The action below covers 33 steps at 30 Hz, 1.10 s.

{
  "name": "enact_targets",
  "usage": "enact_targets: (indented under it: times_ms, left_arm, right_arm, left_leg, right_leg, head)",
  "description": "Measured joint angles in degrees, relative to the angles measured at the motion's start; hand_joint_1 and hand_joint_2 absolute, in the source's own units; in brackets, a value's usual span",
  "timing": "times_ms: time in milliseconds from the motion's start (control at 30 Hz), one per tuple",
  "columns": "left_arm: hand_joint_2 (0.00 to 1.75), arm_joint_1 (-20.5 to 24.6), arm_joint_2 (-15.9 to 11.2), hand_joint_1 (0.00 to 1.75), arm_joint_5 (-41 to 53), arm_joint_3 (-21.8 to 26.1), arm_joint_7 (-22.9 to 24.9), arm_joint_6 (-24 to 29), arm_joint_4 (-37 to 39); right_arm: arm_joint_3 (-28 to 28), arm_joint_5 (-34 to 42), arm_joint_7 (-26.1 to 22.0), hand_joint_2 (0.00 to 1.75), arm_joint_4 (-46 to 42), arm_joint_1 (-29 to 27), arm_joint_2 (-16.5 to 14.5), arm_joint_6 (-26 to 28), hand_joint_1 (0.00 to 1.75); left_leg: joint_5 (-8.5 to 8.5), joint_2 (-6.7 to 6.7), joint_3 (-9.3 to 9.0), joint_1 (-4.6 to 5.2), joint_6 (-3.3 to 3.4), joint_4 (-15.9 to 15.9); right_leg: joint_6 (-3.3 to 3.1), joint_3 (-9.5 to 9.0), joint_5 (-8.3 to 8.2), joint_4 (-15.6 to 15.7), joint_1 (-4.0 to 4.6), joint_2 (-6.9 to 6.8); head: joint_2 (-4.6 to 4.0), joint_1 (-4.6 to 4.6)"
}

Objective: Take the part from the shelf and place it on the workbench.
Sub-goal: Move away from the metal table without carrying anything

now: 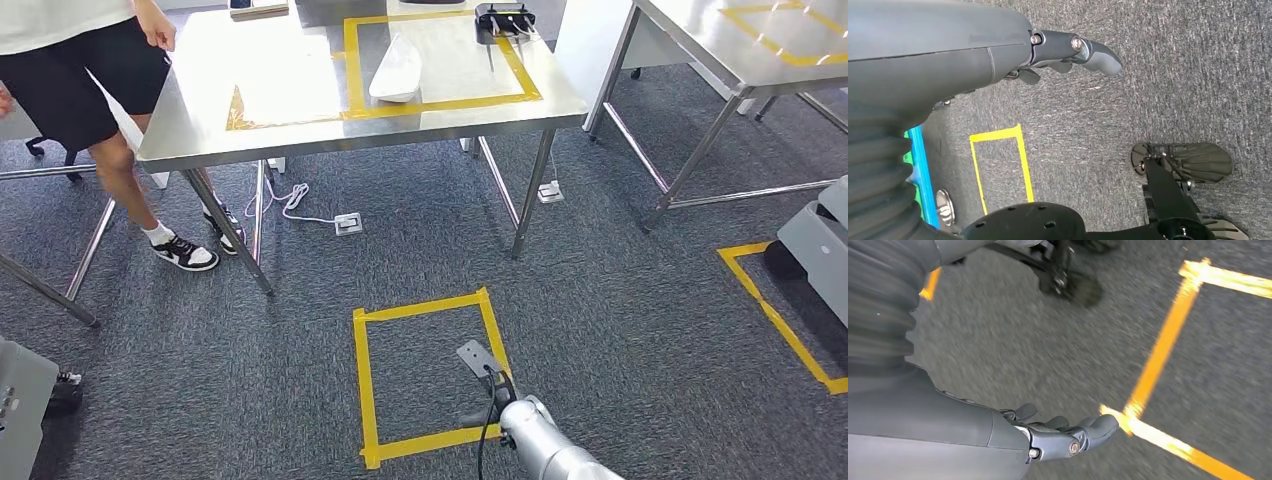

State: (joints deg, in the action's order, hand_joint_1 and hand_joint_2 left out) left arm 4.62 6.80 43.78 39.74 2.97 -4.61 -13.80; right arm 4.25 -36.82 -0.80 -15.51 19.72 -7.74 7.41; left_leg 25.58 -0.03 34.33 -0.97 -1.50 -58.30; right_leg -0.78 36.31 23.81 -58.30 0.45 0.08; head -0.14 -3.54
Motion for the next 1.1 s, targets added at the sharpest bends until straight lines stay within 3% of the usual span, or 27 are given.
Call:
enact_targets:
  times_ms: [467,600,1100]
  left_arm:
    - [1.75,-5.3,-2.9,0.00,-17.6,-14.9,-1.2,0.0,-3.4]
    - [0.00,-6.9,-3.7,0.00,-22.9,-19.2,-1.6,0.0,-4.3]
    - [0.00,-12.1,-6.4,0.00,-42.0,-34.4,-2.8,0.0,-7.6]
  right_arm:
    - [-1.2,14.7,0.3,1.75,-2.3,-11.5,2.9,-2.9,0.00]
    - [-1.3,19.2,0.4,1.75,-3.0,-15.0,3.7,-3.8,0.00]
    - [-2.5,35.3,0.6,1.75,-5.4,-26.3,6.5,-6.9,0.00]
  left_leg:
    - [0.19,0.01,0.39,0.01,0.16,0.0]
    - [0.26,0.01,0.40,0.01,0.15,0.0]
    - [0.53,0.01,0.37,0.04,0.22,0.0]
  right_leg:
    - [0.06,-0.05,0.15,0.0,-0.01,0.00]
    - [0.09,-0.08,0.22,0.0,-0.01,0.00]
    - [0.16,-0.16,0.49,0.0,-0.05,-0.01]
  head:
    - [0.00,0.01]
    - [0.01,0.01]
    - [0.01,0.00]
